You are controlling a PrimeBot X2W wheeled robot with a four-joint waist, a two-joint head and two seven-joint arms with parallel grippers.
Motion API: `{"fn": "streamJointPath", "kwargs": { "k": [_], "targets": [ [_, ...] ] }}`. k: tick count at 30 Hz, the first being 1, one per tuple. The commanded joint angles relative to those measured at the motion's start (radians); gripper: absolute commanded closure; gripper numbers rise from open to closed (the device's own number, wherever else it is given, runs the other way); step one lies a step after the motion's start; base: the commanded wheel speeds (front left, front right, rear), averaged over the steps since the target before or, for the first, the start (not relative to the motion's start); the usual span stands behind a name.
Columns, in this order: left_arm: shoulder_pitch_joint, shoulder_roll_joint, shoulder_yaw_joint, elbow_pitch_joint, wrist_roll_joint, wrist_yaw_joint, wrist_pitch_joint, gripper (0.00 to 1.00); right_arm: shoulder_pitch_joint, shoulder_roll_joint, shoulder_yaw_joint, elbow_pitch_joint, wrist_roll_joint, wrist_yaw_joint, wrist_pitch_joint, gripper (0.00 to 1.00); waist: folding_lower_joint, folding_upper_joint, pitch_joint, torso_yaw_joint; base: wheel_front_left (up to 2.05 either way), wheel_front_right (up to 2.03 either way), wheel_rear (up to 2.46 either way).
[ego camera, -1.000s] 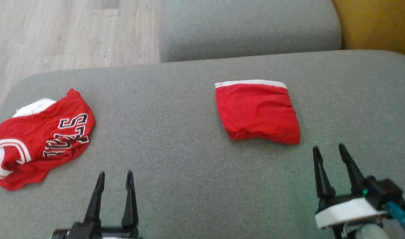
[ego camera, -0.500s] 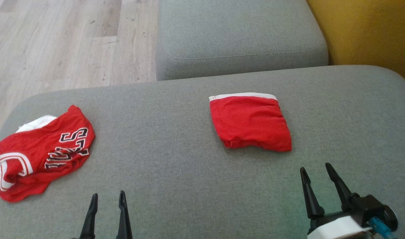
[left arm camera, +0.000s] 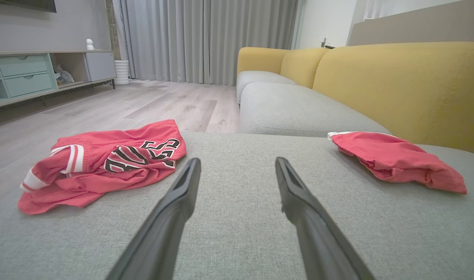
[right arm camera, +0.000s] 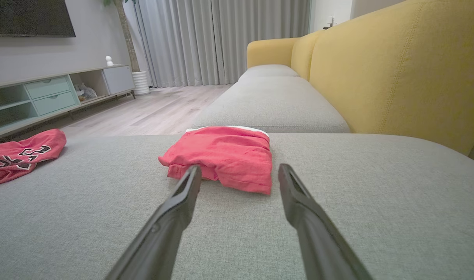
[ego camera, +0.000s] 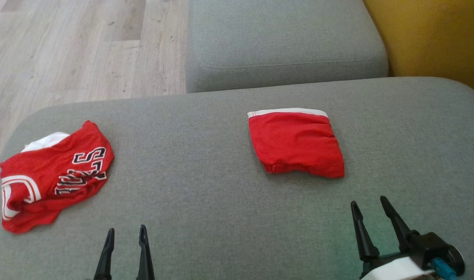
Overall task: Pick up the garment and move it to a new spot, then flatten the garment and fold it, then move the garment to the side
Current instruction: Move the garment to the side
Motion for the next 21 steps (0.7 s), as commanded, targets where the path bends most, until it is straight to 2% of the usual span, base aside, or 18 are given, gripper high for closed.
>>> {"fn": "streamJointPath", "kwargs": {
  "k": [1, 14, 21],
  "targets": [
    [-0.044, -0.007, 0.034, -0.029, 0.003, 0.005, -0.005, 0.00, -0.032, -0.004, 0.020, -0.029, -0.005, -0.001, -0.006, 0.00, 0.0000, -0.0001, 0.003, 0.004, 0.00, 0.00, 0.00],
    [-0.047, -0.007, 0.025, -0.054, 0.030, 0.003, -0.005, 0.00, -0.042, -0.008, 0.012, -0.030, -0.007, -0.001, -0.006, 0.00, 0.0000, -0.0001, 0.023, 0.020, 0.00, 0.00, 0.00],
    [-0.055, -0.007, 0.017, -0.077, 0.030, 0.010, -0.005, 0.00, -0.094, -0.038, 0.013, -0.010, 0.008, -0.001, -0.006, 0.00, 0.0000, -0.0001, 0.060, 0.037, 0.00, 0.00, 0.00]
  ]
}}
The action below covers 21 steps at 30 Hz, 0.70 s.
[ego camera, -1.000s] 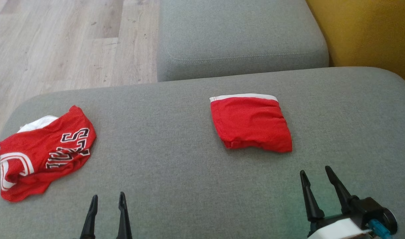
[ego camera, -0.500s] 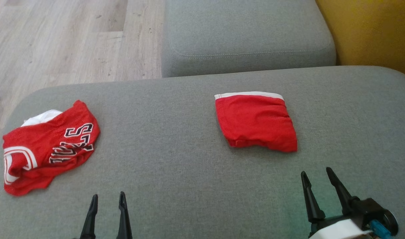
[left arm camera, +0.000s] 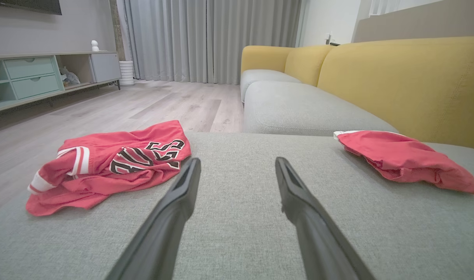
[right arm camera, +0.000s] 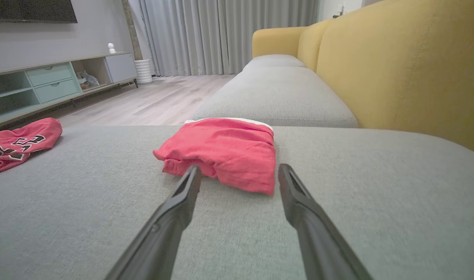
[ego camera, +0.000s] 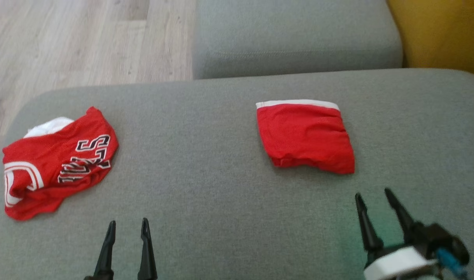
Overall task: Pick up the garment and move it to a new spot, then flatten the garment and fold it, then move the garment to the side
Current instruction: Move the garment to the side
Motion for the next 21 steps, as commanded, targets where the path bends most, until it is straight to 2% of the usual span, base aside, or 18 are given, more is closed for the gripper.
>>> {"fn": "streamJointPath", "kwargs": {
  "k": [1, 6, 10, 21],
  "targets": [
    [-0.054, -0.007, 0.021, -0.037, -0.001, 0.001, -0.005, 0.00, -0.086, -0.035, 0.023, -0.020, 0.003, -0.001, -0.006, 0.00, 0.0000, -0.0001, 0.020, 0.010, 0.00, 0.00, 0.00],
    [-0.076, -0.007, 0.015, -0.071, -0.040, -0.019, -0.005, 0.00, -0.199, -0.073, 0.037, 0.046, 0.007, -0.001, -0.006, 0.00, 0.0000, -0.0001, 0.076, 0.026, 0.00, 0.00, 0.00],
    [-0.106, -0.007, 0.005, -0.101, -0.047, -0.016, -0.005, 0.00, -0.314, -0.103, 0.042, 0.178, 0.033, -0.001, -0.003, 0.00, 0.0000, -0.0001, 0.125, 0.054, 0.00, 0.00, 0.00],
    [-0.185, -0.007, -0.063, -0.128, 0.002, 0.015, -0.005, 0.00, -0.627, -0.189, 0.060, 0.503, 0.235, -0.001, 0.171, 0.00, 0.0000, -0.0001, 0.255, 0.134, 0.00, 0.00, 0.00]
  ]
}}
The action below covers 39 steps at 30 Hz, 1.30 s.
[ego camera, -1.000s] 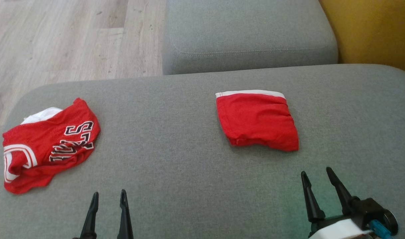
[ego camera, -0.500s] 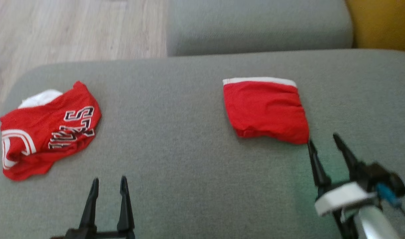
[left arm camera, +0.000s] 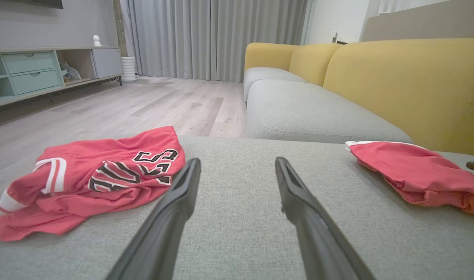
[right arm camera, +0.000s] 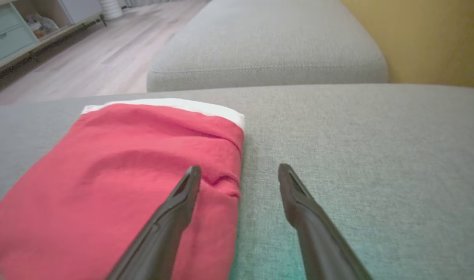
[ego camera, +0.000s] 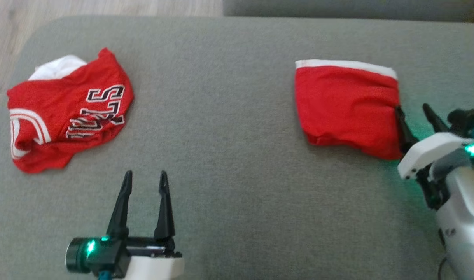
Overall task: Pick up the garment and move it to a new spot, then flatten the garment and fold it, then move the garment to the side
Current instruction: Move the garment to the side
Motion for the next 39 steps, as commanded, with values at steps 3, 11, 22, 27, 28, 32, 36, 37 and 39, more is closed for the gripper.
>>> {"fn": "streamJointPath", "kwargs": {
  "k": [3, 11, 22, 27, 28, 32, 36, 37, 39],
  "targets": [
    [-0.057, -0.004, 0.002, -0.030, 0.034, 0.010, -0.005, 0.00, -0.062, -0.034, 0.071, 0.061, 0.042, -0.001, 0.032, 0.00, -0.0002, 0.0000, 0.054, 0.040, 0.00, 0.00, 0.00],
    [-0.080, -0.004, -0.021, -0.028, 0.077, 0.035, -0.005, 0.00, -0.092, -0.061, 0.182, 0.104, 0.168, -0.001, 0.046, 1.00, -0.0002, 0.0000, 0.087, 0.010, 0.00, 0.00, 0.00],
    [-0.167, -0.004, -0.021, -0.121, 0.114, -0.001, -0.005, 0.00, -0.181, -0.328, 0.247, 0.075, 0.168, -0.001, 0.019, 1.00, -0.0002, 0.0000, 0.244, -0.144, 0.00, 0.00, 0.00],
    [-0.239, -0.004, -0.040, -0.157, 0.142, -0.029, -0.005, 0.00, -0.228, -0.466, 0.218, 0.073, 0.162, -0.001, 0.024, 1.00, -0.0002, 0.0000, 0.347, -0.179, 0.00, 0.00, 0.00],
    [-0.253, -0.004, -0.044, -0.161, 0.146, -0.033, -0.005, 0.00, -0.238, -0.485, 0.205, 0.073, 0.150, -0.001, 0.025, 1.00, -0.0002, 0.0000, 0.362, -0.183, 0.00, 0.00, 0.00],
    [-0.294, -0.004, -0.055, -0.170, 0.159, -0.041, -0.005, 0.00, -0.266, -0.556, 0.163, 0.054, 0.084, -0.001, 0.040, 1.00, -0.0002, 0.0000, 0.416, -0.188, 0.00, 0.00, 0.00],
    [-0.328, -0.004, -0.068, -0.173, 0.164, -0.045, -0.005, 0.00, -0.292, -0.625, 0.089, 0.030, -0.030, -0.001, 0.045, 1.00, -0.0002, 0.0000, 0.459, -0.179, 0.00, 0.00, 0.00],
    [-0.336, -0.004, -0.070, -0.174, 0.165, -0.044, -0.005, 0.00, -0.300, -0.640, 0.064, 0.022, -0.071, -0.001, 0.042, 0.68, -0.0002, 0.0000, 0.468, -0.176, 0.00, 0.00, 0.00],
    [-0.350, -0.004, -0.073, -0.173, 0.162, -0.043, -0.005, 0.00, -0.309, -0.647, 0.008, 0.004, -0.145, -0.001, 0.036, 0.00, -0.0002, 0.0000, 0.481, -0.169, 0.00, 0.00, 0.00]
  ]
}}
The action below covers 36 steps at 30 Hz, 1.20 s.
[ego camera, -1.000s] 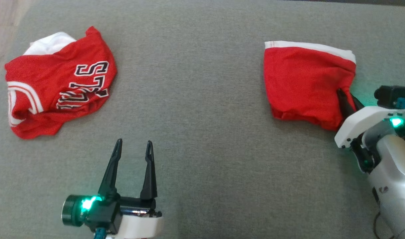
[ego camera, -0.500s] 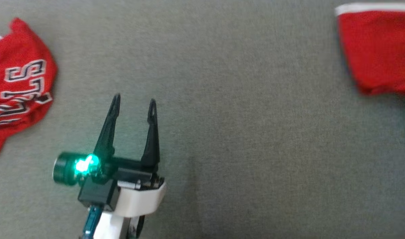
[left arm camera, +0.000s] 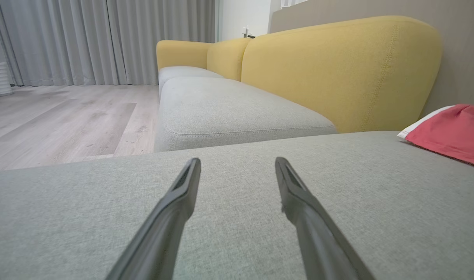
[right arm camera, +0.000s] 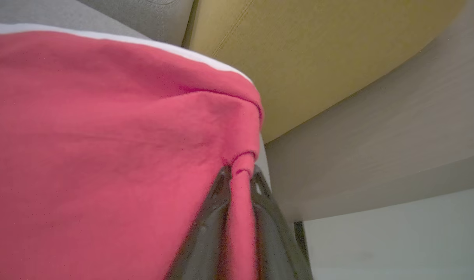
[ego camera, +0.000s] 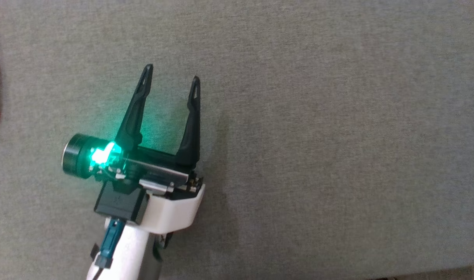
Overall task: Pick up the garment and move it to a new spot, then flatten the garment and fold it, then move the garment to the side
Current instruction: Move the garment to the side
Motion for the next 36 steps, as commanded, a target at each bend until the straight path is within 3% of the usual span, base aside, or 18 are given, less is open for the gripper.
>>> {"fn": "streamJointPath", "kwargs": {
  "k": [1, 3, 6, 10, 15, 16, 24, 28, 36],
  "targets": [
    [-0.007, -0.001, 0.016, -0.032, 0.002, 0.002, -0.005, 0.00, 0.017, -0.043, -0.027, -0.030, -0.034, -0.001, -0.011, 0.00, -0.0002, 0.0000, 0.014, 0.012, 0.00, 0.00, 0.00],
    [-0.017, -0.001, 0.012, -0.025, -0.005, 0.006, -0.005, 0.00, 0.031, -0.012, -0.076, -0.048, -0.089, -0.001, -0.002, 0.00, -0.0002, 0.0000, 0.009, 0.019, 0.00, 0.00, 0.00],
    [-0.020, -0.001, 0.006, -0.008, -0.011, 0.031, -0.005, 0.00, 0.083, 0.093, -0.175, -0.093, -0.158, -0.001, 0.004, 0.00, -0.0002, 0.0000, -0.035, 0.035, 0.00, 0.00, 0.00],
    [0.008, -0.001, 0.014, 0.028, -0.007, 0.074, -0.005, 0.00, 0.162, 0.258, -0.238, -0.152, -0.169, -0.001, -0.023, 0.00, -0.0002, 0.0000, -0.108, 0.042, 0.00, 0.00, 0.00],
    [0.056, -0.001, 0.051, 0.091, -0.078, 0.098, -0.005, 0.00, 0.257, 0.452, -0.216, -0.206, -0.139, -0.001, -0.100, 0.00, -0.0002, 0.0000, -0.224, 0.040, 0.00, 0.00, 0.00],
    [0.056, -0.001, 0.051, 0.091, -0.078, 0.098, -0.005, 0.00, 0.257, 0.452, -0.216, -0.206, -0.139, -0.001, -0.100, 0.00, -0.0002, 0.0000, -0.224, 0.040, 0.00, 0.00, 0.00],
    [0.139, -0.001, 0.144, 0.179, -0.154, 0.115, -0.005, 0.00, 0.395, 0.703, -0.121, -0.187, -0.063, -0.001, -0.215, 0.00, -0.0002, 0.0000, -0.428, 0.040, 0.00, 0.00, 0.00],
    [0.186, -0.001, 0.168, 0.190, -0.143, 0.114, -0.005, 0.00, 0.490, 0.758, -0.048, -0.282, -0.028, -0.001, -0.221, 0.00, -0.0002, 0.0000, -0.519, 0.038, 0.00, 0.00, 0.00],
    [0.309, -0.001, 0.177, 0.205, -0.132, 0.089, -0.005, 0.00, 0.725, 0.799, -0.022, -0.469, -0.042, -0.001, -0.221, 0.00, -0.0002, 0.0000, -0.664, 0.052, 0.00, 0.00, 0.00]
  ]
}}
